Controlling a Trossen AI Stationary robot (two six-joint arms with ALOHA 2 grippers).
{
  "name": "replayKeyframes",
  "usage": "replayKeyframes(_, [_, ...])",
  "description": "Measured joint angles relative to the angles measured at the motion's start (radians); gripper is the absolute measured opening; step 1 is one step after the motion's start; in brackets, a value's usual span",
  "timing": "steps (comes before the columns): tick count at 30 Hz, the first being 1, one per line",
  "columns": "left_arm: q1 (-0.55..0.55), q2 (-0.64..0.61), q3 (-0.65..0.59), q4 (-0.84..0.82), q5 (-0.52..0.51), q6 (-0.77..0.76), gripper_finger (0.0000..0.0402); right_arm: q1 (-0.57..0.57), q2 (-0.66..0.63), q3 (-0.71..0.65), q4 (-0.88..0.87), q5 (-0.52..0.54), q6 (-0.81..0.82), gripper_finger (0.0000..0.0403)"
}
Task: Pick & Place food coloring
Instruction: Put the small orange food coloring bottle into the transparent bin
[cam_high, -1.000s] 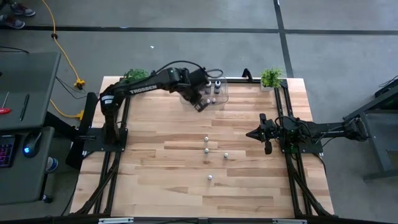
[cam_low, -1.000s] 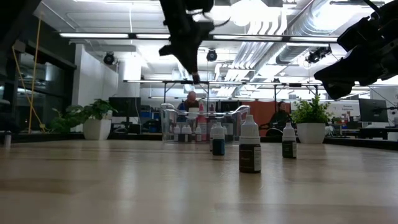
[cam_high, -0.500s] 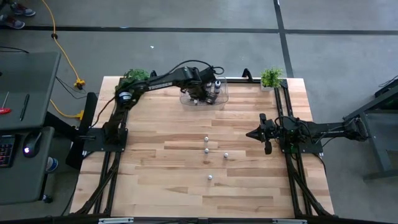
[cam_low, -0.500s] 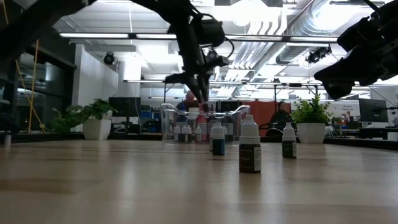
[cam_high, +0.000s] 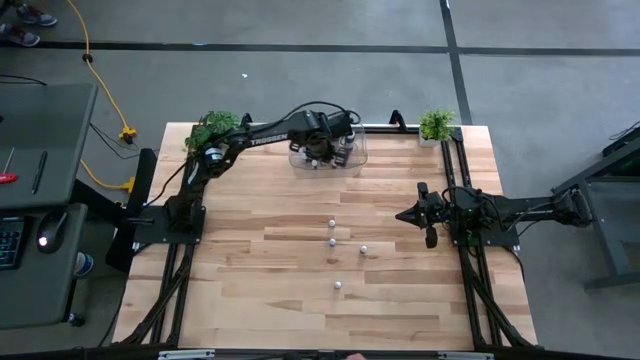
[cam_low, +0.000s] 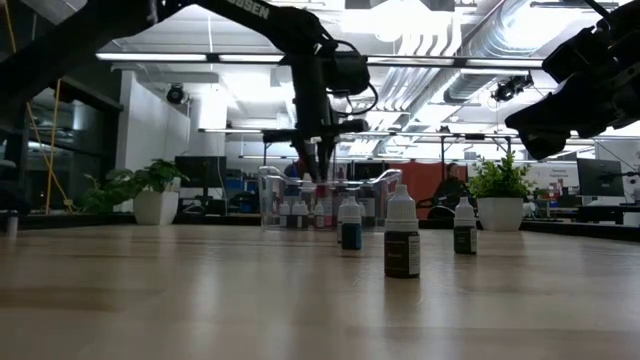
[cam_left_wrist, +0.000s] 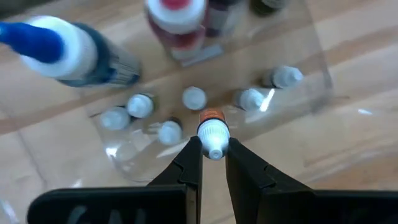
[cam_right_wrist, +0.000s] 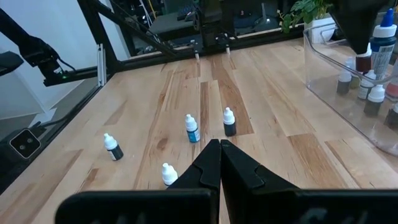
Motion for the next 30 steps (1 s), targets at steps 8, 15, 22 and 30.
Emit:
replayKeyframes(8, [0.007, 0.000, -0.020, -0.023, -0.010, -0.045, 0.0040, 0.000, 0.000, 0.000, 0.001, 0.000, 0.000, 0.0000])
replayKeyframes(15, [0.006, 0.000, -0.024, -0.017, -0.011, -0.056, 0.0040, 0.000, 0.000, 0.000, 0.001, 0.000, 0.000, 0.0000])
replayKeyframes(22, [0.006, 0.028, -0.022, 0.000, 0.035, -0.060, 0.0040, 0.000, 0.000, 0.000, 0.001, 0.000, 0.000, 0.0000])
replayKeyframes(30, [0.018, 0.034, -0.024, 0.010, 0.048, -0.059, 0.0040, 0.000, 0.000, 0.000, 0.001, 0.000, 0.000, 0.0000])
